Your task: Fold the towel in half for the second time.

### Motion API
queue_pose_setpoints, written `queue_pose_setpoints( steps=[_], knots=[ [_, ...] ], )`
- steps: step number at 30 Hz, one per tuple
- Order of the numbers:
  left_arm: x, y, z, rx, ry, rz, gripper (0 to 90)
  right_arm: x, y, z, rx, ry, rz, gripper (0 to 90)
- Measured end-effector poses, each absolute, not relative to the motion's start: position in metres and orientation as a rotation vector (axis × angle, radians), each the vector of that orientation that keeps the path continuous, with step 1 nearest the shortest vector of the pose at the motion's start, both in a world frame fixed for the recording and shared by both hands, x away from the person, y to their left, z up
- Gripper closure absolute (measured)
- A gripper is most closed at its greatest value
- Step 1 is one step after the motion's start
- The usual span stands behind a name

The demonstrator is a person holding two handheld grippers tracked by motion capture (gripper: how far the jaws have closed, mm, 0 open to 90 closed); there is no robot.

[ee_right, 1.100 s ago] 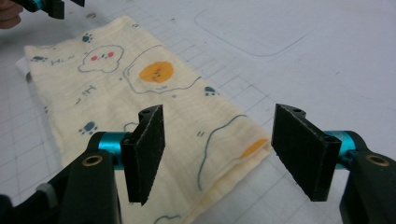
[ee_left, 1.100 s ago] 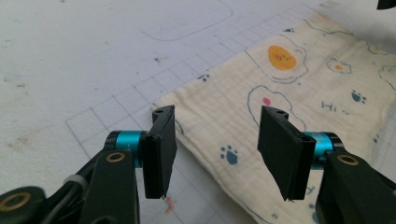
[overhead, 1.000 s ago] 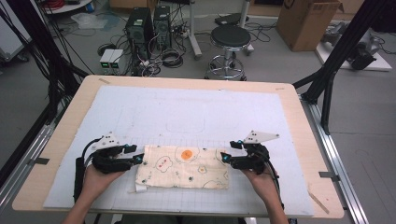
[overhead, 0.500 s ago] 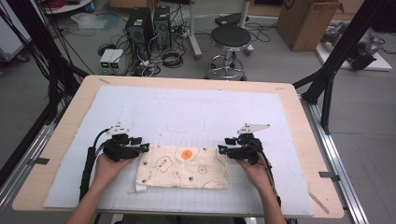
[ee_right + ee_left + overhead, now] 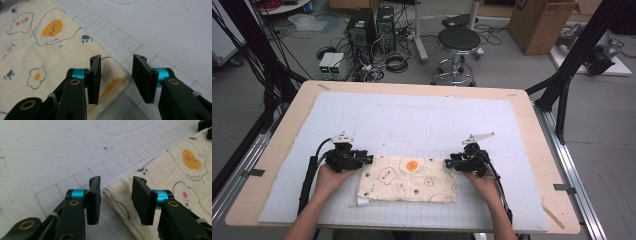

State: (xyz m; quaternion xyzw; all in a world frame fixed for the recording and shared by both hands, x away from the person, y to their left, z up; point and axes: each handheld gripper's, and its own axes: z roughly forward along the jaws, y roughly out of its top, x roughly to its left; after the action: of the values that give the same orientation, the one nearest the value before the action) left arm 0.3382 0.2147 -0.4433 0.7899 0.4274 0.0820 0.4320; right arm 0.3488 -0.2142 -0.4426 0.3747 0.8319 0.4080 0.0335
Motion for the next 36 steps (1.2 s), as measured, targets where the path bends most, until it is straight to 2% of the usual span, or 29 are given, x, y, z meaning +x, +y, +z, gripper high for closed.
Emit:
queue_pose_setpoints(
  steps=[7,12,19,36],
  knots=[
    [0.337,0.212,-0.444,1.994,1.054,0.208,75.8,0.347,-0.212,-0.443,1.117,2.587,1.234,76.4],
    [0.337,0.214,-0.443,1.976,1.07,0.206,82.3,0.346,-0.211,-0.443,1.126,2.604,1.234,82.3],
    [0.339,0.217,-0.439,1.942,1.069,0.229,83.9,0.346,-0.21,-0.437,1.085,2.592,1.252,84.3],
    [0.364,0.219,-0.421,1.873,1.098,0.299,84.2,0.372,-0.21,-0.421,1.143,2.516,1.291,84.9]
  ],
)
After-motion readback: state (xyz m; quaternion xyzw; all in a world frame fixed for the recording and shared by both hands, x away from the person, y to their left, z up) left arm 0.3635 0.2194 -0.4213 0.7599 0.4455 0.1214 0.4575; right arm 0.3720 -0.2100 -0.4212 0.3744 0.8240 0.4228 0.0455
